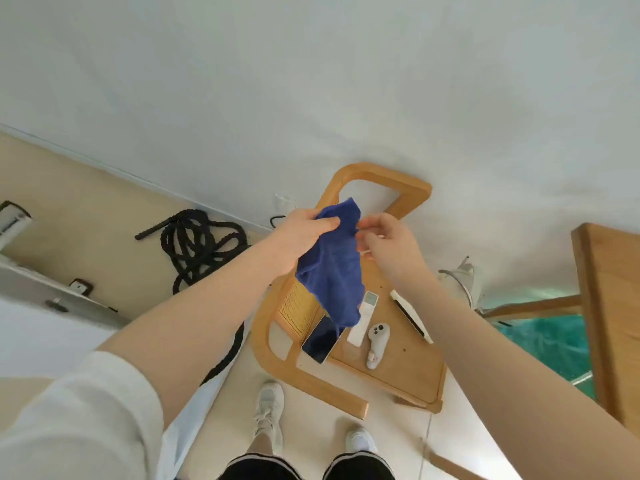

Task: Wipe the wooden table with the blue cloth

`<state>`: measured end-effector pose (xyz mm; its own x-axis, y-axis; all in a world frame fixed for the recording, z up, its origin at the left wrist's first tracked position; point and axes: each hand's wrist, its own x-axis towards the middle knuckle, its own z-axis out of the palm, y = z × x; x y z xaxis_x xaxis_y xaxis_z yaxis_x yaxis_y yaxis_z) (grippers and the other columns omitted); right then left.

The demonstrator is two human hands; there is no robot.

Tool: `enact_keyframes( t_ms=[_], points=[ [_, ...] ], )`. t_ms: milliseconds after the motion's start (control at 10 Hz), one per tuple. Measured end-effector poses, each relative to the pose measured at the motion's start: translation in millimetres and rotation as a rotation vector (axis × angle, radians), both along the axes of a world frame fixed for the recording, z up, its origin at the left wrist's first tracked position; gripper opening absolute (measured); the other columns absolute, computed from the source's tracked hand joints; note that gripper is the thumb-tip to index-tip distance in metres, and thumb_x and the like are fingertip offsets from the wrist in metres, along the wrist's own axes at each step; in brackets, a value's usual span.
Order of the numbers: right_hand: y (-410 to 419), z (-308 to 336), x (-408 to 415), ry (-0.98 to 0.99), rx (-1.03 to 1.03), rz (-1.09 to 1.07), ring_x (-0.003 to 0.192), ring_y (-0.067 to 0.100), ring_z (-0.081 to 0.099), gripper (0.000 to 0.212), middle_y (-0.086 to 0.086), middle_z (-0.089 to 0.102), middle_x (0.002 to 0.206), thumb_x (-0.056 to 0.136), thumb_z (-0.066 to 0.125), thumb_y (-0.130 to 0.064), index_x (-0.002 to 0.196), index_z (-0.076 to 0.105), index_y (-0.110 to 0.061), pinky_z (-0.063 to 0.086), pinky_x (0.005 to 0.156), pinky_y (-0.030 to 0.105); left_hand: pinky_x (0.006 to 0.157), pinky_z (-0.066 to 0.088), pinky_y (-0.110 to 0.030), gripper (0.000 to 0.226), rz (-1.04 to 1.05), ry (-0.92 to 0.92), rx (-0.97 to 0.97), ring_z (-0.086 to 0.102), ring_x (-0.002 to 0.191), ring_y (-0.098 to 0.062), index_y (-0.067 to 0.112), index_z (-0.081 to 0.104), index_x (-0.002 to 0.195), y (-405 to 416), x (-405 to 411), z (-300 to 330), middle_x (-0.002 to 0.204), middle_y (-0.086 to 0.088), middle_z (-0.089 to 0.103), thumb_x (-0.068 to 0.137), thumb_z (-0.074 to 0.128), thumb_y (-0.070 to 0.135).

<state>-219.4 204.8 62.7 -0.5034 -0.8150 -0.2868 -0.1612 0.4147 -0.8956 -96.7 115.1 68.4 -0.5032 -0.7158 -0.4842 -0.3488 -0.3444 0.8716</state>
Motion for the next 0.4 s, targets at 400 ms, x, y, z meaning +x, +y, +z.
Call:
enact_keyframes(
  t_ms=[400],
  points=[
    [-67.1, -114.3, 59.0, 0.046, 0.477, 0.010, 0.112, 0.026, 0.053, 0.033, 0.010, 0.060, 0.120, 0.092, 0.044, -0.009, 0.122, 0.055, -0.008, 0.041, 0.090, 0.032, 0.105, 0.037, -0.047, 0.072, -0.177, -0.693, -0.175, 0.039, 0.127, -0.035, 0.010, 0.016, 0.148, -151.0, 104.2, -149.9, 0.145, -0.017, 0.032, 0.091, 0.051, 0.038]
  ],
)
